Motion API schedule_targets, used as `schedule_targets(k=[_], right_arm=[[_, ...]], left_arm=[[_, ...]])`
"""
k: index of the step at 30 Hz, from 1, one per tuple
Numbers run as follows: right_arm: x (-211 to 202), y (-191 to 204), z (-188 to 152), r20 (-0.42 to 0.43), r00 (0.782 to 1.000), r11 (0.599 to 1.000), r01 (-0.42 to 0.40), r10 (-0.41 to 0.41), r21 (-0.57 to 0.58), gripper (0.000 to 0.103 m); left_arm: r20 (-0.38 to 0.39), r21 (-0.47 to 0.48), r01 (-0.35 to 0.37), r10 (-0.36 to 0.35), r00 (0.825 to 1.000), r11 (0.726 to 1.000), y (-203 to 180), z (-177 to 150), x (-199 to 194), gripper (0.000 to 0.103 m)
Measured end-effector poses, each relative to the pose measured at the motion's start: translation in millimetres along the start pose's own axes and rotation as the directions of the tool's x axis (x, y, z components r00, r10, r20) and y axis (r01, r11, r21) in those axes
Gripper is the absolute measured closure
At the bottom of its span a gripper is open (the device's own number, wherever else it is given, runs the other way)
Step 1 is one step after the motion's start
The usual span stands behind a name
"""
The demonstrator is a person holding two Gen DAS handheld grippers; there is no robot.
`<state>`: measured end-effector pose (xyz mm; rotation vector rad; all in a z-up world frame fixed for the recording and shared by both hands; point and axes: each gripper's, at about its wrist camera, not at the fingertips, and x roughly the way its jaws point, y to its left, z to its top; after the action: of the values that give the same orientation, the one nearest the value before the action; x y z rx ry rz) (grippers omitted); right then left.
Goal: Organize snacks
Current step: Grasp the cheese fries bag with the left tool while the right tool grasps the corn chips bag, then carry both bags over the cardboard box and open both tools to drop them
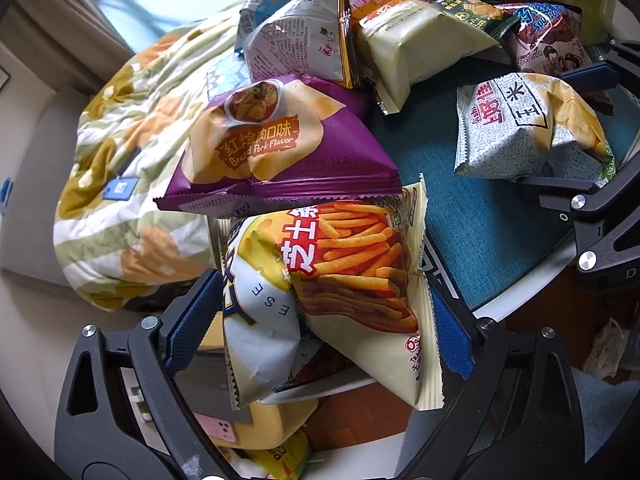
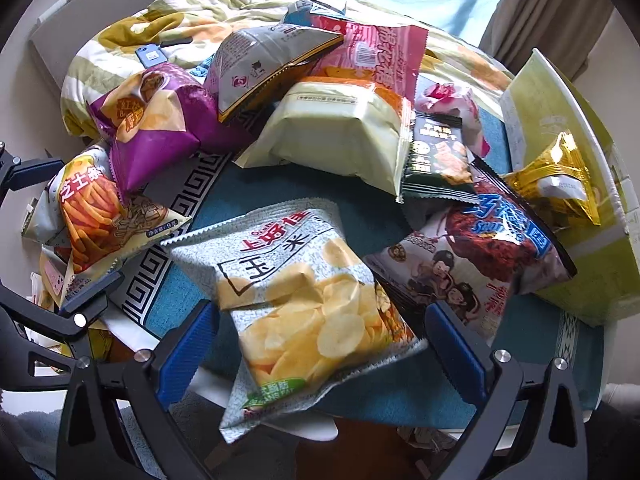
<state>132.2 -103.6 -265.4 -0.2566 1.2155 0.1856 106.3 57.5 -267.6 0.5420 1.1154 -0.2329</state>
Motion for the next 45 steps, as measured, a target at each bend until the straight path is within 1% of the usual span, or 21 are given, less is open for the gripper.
schedule_targets(k=[1,2,6,7,9,10,12,16,17,21,26,31,33,35,37,42,45], right_arm=[[4,0,2,-0.007,1.000,1.000,-0.008,0.008,-0.001,0.001],[7,0,3,-0.012,1.000,1.000,-0.018,0.018,0.001,0.001],[15,-5,8,-0.022,0.998,0.998,-0.063,0.063,0.032,0.001],[17,-7,9,-0.021,0.997,0.996,-0.077,0.078,0.042,0.003],[20,-11,12,-0.027,0.994,0.993,-0.102,0.103,0.054,0.013],[23,-11,13,-0.037,0.992,0.992,-0.115,0.117,0.054,0.024],[24,-14,16,-0.032,0.991,0.990,-0.126,0.128,0.064,0.028],[20,-17,16,-0.019,0.989,0.986,-0.146,0.148,0.075,0.044],[19,-19,17,-0.016,0.987,0.985,-0.155,0.157,0.081,0.046],[2,-24,18,0.007,0.981,0.976,-0.194,0.194,0.104,0.047],[-22,-31,18,0.050,0.971,0.965,-0.240,0.236,0.106,0.047],[-53,-48,11,0.099,0.958,0.956,-0.277,0.267,0.099,0.047],[-68,-60,4,0.124,0.953,0.953,-0.287,0.275,0.093,0.047],[-79,-54,-2,0.148,0.951,0.955,-0.285,0.271,0.085,0.047],[-93,-61,-2,0.173,0.948,0.956,-0.283,0.266,0.078,0.047],[-128,-105,1,0.244,0.940,0.963,-0.260,0.236,0.071,0.047],[-147,-134,2,0.282,0.938,0.969,-0.234,0.204,0.080,0.047]], left_arm=[[0.000,-0.004,0.011,-0.011,1.000,1.000,1,0,0,0.016],[0.000,-0.007,0.021,-0.021,1.000,1.000,2,1,0,0.018],[-0.001,-0.008,0.028,-0.028,1.000,1.000,1,0,-1,0.023],[-0.002,-0.009,0.031,-0.031,1.000,0.999,1,0,-2,0.026],[-0.005,-0.016,0.037,-0.037,0.999,0.999,0,-1,-4,0.028],[-0.006,-0.021,0.039,-0.039,0.999,0.999,0,-1,-5,0.029],[-0.008,-0.032,0.042,-0.042,0.999,0.999,0,-2,-8,0.032],[-0.008,-0.062,0.042,-0.042,0.999,0.997,-1,-4,-18,0.032],[-0.006,-0.066,0.037,-0.038,0.999,0.997,-2,-4,-21,0.032],[0.002,-0.097,0.022,-0.022,1.000,0.995,-4,-4,-39,0.032],[0.026,-0.152,-0.006,0.010,1.000,0.988,-4,-6,-68,0.032],[0.072,-0.210,-0.035,0.051,0.996,0.977,-9,5,-103,0.032],[0.098,-0.233,-0.044,0.068,0.993,0.971,-13,15,-117,0.032],[0.129,-0.255,-0.048,0.083,0.988,0.966,-17,26,-131,0.032],[0.162,-0.270,-0.048,0.094,0.982,0.962,-21,40,-146,0.032],[0.246,-0.291,-0.022,0.097,0.964,0.956,-40,82,-176,0.032],[0.298,-0.289,0.017,0.072,0.952,0.957,-51,111,-188,0.032]])
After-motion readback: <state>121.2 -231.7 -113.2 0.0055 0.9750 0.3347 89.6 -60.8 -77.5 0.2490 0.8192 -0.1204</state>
